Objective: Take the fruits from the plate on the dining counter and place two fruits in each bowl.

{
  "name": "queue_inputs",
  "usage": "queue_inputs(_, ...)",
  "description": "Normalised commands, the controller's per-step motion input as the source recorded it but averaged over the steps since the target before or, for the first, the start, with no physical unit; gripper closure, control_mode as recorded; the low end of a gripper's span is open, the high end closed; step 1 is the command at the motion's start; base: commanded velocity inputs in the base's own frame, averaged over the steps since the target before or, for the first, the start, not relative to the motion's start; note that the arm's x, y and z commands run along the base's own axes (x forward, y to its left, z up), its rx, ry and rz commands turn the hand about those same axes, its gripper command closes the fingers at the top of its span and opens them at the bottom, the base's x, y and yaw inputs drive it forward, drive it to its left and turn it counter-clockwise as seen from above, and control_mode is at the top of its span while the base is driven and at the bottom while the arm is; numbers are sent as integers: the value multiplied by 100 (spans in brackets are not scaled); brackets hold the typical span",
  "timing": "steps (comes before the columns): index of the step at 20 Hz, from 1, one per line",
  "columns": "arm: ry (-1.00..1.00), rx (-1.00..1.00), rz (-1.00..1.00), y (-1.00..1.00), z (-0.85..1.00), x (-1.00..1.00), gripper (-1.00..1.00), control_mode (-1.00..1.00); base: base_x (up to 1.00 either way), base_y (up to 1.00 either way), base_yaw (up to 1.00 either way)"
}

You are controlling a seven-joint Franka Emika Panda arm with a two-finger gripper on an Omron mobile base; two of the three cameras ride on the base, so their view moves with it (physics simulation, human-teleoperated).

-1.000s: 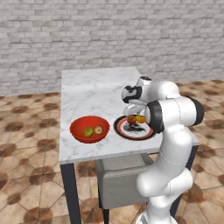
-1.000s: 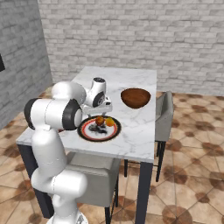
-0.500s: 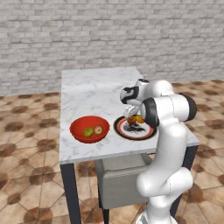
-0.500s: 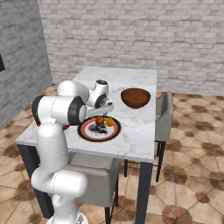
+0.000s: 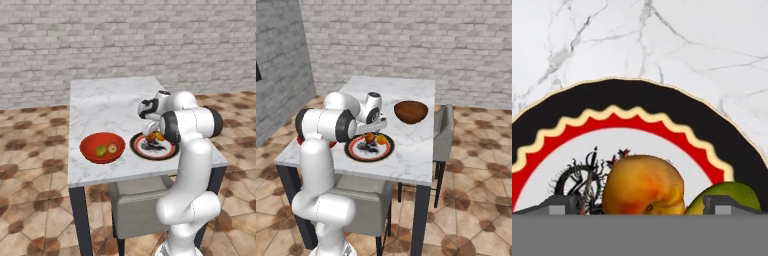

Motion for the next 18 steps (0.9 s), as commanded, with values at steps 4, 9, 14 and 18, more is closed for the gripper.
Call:
queue_inputs(4,-2,-1,0,0,-6,-27,-100,-100,0,0,0)
queue_inputs(9,-9,0,0,0,-9,-10,-100,-100,0,0,0)
queue_inputs(14,-7,0,1,0,-6,0,-100,-100,0,0,0)
queue_inputs(18,-1,0,1,0,-12,0,-100,-100,0,0,0)
